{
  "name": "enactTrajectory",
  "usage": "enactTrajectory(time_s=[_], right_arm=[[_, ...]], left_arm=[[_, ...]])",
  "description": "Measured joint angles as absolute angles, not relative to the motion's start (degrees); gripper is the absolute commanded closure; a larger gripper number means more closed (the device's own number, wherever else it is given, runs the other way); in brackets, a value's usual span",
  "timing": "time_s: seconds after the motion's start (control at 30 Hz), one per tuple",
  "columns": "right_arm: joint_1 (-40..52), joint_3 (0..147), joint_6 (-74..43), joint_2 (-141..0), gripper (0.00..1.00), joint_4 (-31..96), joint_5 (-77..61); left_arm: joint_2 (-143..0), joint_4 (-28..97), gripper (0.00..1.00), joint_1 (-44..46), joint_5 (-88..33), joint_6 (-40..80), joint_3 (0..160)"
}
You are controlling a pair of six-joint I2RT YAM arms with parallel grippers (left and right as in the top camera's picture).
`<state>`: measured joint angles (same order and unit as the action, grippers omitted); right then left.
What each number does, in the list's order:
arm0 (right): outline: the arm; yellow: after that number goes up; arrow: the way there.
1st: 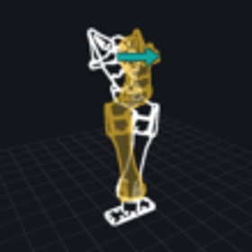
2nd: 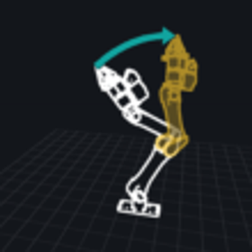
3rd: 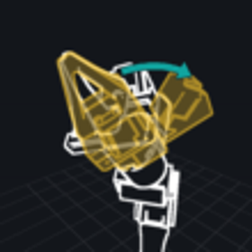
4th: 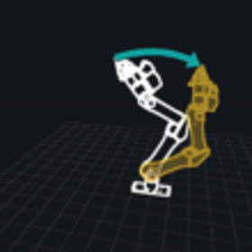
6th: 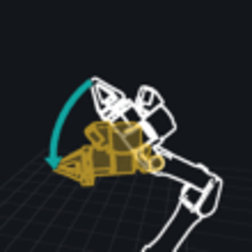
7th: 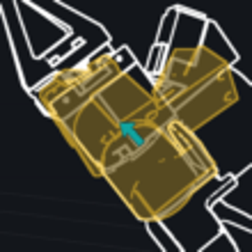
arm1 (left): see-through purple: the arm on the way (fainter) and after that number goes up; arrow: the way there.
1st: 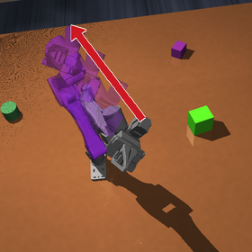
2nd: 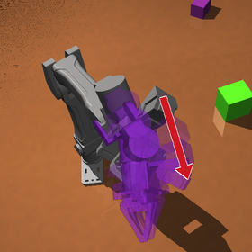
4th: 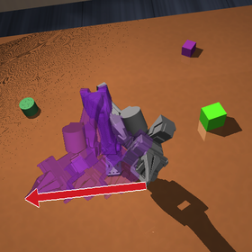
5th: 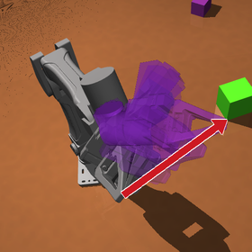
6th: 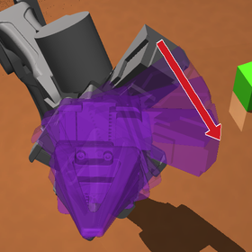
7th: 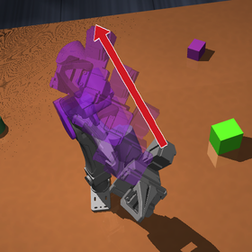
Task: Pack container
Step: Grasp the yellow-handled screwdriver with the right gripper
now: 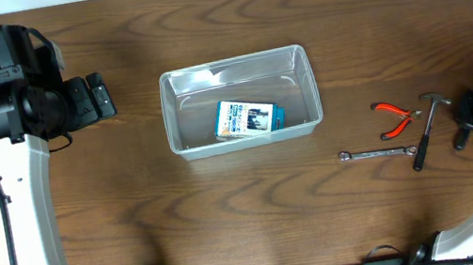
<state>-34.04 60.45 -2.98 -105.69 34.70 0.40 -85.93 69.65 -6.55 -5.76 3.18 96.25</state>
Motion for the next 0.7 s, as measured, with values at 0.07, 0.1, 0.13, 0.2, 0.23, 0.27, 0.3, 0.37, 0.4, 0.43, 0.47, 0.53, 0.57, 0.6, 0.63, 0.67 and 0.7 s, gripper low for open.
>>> enactTrajectory(time_s=[0.07, 0.1, 0.13, 0.2, 0.23, 0.27, 0.3, 0.37, 0.4, 0.43, 0.47, 0.53, 0.57, 0.6, 0.63, 0.67, 0.7], right_arm=[[-34.0, 60.5, -3.4, -105.7, 0.83, 34.7, 0.3], [-34.0, 60.5, -3.5, -105.7, 0.85, 34.9, 0.3], [-34.0, 60.7, -3.7, -105.7, 0.88, 35.2, 0.2], [-34.0, 61.2, -4.1, -105.9, 0.91, 36.2, -0.1], [-33.8, 61.6, -4.3, -106.0, 0.92, 37.2, -0.1], [-33.6, 62.0, -4.3, -106.2, 0.92, 38.4, -0.3], [-33.3, 62.5, -4.4, -106.2, 0.92, 40.0, -0.4], [-31.9, 63.6, -4.4, -106.4, 0.93, 43.9, -0.6], [-31.0, 64.4, -4.5, -106.4, 0.93, 45.8, -0.7], [-29.8, 65.8, -4.6, -106.3, 0.93, 48.0, -0.8], [-28.6, 67.4, -4.6, -106.2, 0.93, 49.9, -0.9], [-25.5, 72.1, -4.7, -105.3, 0.94, 53.6, -1.1], [-23.7, 74.8, -4.8, -104.5, 0.97, 54.9, -1.2], [-21.8, 77.7, -4.8, -103.7, 0.99, 56.4, -1.1], [-19.9, 80.7, -4.5, -102.9, 0.99, 57.8, -1.1], [-17.5, 84.1, -4.0, -101.8, 0.99, 58.4, -1.2], [-14.4, 88.0, -3.1, -100.8, 0.99, 59.2, -1.0]], left_arm=[[-85.9, 69.6, 0.02, -6.5, -5.8, 3.2, 96.2], [-85.9, 69.6, 0.02, -6.5, -5.8, 3.2, 96.2], [-85.9, 69.6, 0.02, -6.5, -5.8, 3.2, 96.2], [-85.9, 69.6, 0.02, -6.5, -5.8, 3.2, 96.2], [-85.9, 69.6, 0.02, -6.5, -5.8, 3.2, 96.2], [-85.9, 69.6, 0.02, -6.5, -5.8, 3.2, 96.2], [-85.9, 69.6, 0.02, -6.5, -5.8, 3.2, 96.2], [-85.9, 69.6, 0.02, -6.5, -5.8, 3.2, 96.2], [-85.9, 69.6, 0.02, -6.5, -5.8, 3.2, 96.2], [-85.9, 69.6, 0.02, -6.5, -5.8, 3.2, 96.2], [-85.9, 69.6, 0.02, -6.5, -5.8, 3.2, 96.2], [-85.9, 69.6, 0.02, -6.5, -5.8, 3.2, 96.2], [-85.9, 69.6, 0.02, -6.5, -5.8, 3.2, 96.2], [-85.9, 69.6, 0.02, -6.5, -5.8, 3.2, 96.2], [-85.9, 69.6, 0.02, -6.5, -5.7, 3.2, 96.2], [-85.9, 69.6, 0.02, -6.5, -5.8, 3.2, 96.2], [-85.9, 69.7, 0.02, -6.5, -5.8, 3.2, 96.2]])
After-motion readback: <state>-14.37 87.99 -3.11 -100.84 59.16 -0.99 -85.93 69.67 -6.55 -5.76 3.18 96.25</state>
